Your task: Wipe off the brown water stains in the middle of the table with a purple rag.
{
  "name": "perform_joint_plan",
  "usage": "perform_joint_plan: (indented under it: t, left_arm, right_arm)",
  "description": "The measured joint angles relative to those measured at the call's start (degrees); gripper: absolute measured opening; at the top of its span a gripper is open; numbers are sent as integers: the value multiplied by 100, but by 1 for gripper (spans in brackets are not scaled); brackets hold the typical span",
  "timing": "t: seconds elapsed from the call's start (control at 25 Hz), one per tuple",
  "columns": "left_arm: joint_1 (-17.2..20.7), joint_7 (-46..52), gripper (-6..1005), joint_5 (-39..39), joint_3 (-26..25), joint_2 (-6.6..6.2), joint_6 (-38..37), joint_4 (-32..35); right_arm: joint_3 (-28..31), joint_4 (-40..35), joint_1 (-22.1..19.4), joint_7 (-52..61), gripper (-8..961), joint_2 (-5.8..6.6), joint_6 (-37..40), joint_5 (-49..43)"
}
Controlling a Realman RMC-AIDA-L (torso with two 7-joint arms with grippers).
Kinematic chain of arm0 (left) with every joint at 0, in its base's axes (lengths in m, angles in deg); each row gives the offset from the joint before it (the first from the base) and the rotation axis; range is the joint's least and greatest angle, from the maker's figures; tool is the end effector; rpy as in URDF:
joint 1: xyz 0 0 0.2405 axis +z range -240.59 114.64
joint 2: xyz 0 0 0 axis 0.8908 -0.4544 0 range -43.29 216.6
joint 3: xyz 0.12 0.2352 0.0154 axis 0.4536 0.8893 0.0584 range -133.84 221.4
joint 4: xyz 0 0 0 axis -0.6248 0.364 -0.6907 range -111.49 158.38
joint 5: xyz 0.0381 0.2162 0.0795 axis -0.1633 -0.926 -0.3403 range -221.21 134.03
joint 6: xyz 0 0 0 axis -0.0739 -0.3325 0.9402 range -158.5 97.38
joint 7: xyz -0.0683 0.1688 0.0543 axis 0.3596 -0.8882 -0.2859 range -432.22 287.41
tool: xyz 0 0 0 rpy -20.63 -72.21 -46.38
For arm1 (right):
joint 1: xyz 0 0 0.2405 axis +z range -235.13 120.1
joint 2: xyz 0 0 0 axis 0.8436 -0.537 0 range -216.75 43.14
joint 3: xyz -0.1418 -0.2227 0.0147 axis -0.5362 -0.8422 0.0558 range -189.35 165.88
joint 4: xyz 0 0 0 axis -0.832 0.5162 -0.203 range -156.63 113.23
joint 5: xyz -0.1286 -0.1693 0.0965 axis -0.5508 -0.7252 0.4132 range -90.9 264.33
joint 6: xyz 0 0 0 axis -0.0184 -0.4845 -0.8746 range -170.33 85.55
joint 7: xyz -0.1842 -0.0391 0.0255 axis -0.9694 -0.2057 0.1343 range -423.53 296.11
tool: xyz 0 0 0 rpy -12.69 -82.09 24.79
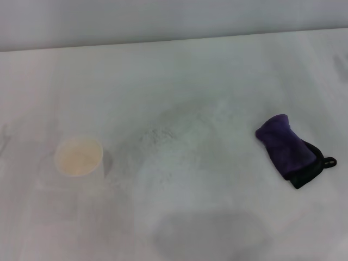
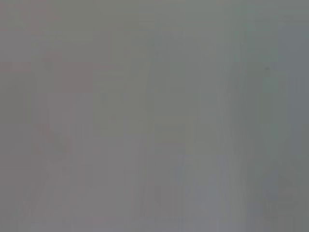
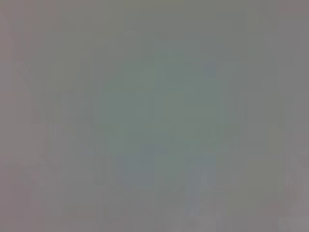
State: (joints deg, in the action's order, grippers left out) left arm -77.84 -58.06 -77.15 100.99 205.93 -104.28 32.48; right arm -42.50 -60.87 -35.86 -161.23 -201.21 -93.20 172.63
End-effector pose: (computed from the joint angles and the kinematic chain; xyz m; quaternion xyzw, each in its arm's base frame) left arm -0.3954 0.3311 0.0026 -0.7041 -0.1968 -0.2636 0.6293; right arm 0.4163 0.4196 0.1152 -0.7012 0.3967 0.2376 0.5427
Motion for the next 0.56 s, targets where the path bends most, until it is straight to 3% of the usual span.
perform_joint_plan:
  t: [0.56]
  left_arm:
    - [-42, -116, 885, 720, 14, 33, -412, -351]
  right_arm:
    - [824, 1620, -325, -3705, 332, -37, -1306, 2011]
